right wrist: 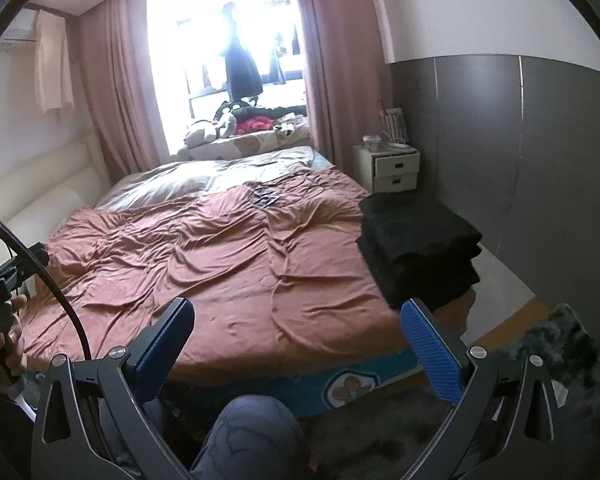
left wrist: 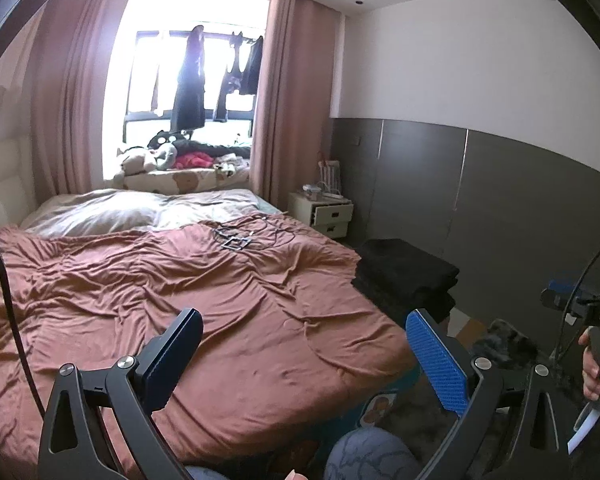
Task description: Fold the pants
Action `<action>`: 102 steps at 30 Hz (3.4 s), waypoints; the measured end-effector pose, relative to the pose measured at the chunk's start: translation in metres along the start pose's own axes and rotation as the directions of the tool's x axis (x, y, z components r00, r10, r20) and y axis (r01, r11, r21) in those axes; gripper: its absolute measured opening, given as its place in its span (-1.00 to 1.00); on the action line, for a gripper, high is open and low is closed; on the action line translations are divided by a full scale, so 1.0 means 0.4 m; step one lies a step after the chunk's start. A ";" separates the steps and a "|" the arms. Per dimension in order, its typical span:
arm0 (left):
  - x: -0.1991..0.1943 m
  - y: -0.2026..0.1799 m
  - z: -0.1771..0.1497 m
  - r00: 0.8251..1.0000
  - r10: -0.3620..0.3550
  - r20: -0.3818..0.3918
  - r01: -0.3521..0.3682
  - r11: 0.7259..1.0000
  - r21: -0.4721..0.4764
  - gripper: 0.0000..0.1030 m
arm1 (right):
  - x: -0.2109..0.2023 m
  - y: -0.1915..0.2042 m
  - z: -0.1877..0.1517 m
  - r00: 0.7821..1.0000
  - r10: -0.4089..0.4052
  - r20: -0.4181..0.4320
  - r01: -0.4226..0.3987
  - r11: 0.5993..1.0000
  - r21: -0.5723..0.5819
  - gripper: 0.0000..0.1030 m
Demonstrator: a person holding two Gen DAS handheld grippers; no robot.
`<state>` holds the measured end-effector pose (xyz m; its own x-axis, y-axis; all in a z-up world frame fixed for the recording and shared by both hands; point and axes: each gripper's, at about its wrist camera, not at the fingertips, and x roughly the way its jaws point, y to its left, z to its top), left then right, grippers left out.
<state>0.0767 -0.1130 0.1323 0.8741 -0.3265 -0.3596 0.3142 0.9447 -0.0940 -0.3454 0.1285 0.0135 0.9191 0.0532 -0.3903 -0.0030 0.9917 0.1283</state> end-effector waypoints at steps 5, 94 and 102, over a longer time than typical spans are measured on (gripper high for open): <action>-0.029 0.006 -0.073 1.000 0.025 0.000 -0.025 1.000 0.011 0.99 | 0.021 -0.009 -0.051 1.000 0.010 -0.006 -0.010 1.000 0.011 1.00; -0.050 0.034 -0.310 0.989 0.122 -0.079 -0.129 0.986 -0.102 0.99 | 0.072 0.154 -0.215 0.999 -0.025 -0.026 0.024 0.999 -0.030 1.00; -0.051 0.037 -0.311 0.990 0.120 -0.077 -0.128 0.986 -0.104 0.99 | 0.070 0.151 -0.214 0.999 -0.026 -0.027 0.025 0.999 -0.029 1.00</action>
<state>0.0173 -0.0886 0.0226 0.8744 -0.2071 -0.4389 0.1595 0.9768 -0.1432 -0.3536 0.1999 -0.0675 0.9079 0.0309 -0.4181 0.0084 0.9957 0.0919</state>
